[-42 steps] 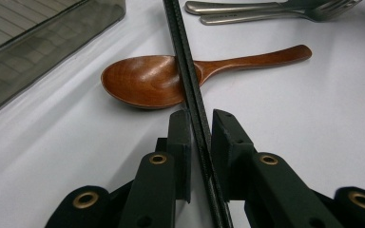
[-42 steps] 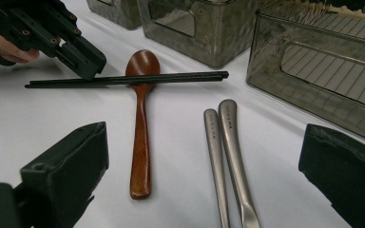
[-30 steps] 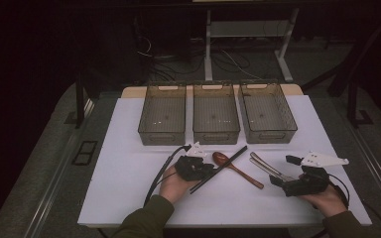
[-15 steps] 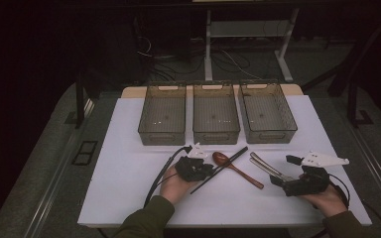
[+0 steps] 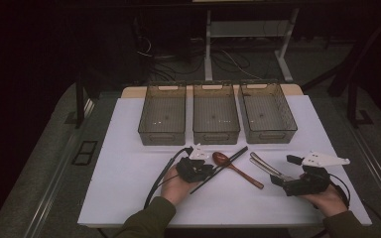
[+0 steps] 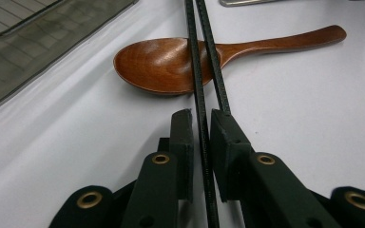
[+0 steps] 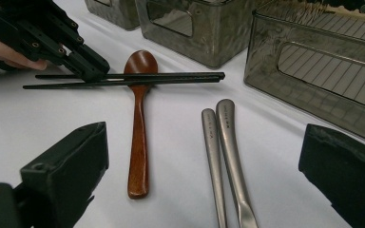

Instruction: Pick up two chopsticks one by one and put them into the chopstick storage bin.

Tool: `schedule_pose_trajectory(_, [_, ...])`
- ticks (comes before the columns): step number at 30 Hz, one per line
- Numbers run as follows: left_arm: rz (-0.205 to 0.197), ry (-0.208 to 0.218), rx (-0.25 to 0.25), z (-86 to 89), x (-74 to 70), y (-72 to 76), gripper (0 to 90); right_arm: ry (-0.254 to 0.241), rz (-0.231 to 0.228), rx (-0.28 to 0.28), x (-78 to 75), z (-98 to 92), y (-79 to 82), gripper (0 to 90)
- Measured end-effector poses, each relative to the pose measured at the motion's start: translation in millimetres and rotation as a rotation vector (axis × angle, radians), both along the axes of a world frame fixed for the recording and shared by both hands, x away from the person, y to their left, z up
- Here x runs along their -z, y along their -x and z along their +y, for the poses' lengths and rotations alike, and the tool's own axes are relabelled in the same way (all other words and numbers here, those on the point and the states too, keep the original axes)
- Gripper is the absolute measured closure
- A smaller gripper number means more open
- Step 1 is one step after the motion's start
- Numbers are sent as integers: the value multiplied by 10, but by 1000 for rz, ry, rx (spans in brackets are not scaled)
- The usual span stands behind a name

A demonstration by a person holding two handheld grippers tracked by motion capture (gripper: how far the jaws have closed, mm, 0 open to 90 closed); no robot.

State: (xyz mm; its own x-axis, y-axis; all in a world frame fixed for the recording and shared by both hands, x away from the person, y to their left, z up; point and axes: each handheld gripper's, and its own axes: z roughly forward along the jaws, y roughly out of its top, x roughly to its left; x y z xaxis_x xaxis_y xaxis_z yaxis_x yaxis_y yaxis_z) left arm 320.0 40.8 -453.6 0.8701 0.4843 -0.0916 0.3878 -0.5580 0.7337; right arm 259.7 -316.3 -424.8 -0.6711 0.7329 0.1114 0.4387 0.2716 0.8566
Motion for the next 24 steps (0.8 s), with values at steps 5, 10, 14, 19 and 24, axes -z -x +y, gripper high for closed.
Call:
schedule_pose_trajectory(5, [-7,-6,-8,0,1,7,815,2,0,-1,3,0,-2,19])
schedule_pose_trajectory(10, [-16,-8,-16,-4,3,13,838,-1,1,-1,0,-3,-1,19])
schedule_pose_trajectory(14, [-30,-16,-21,-14,0,21,844,-2,0,0,1,-6,-3,19])
schedule_pose_trajectory(19, [-47,-19,-36,-14,-24,24,852,-1,-1,-1,0,-7,-3,19])
schedule_pose_trajectory(24, [-44,-10,-46,2,-79,25,854,-2,-3,0,0,-8,-2,19])
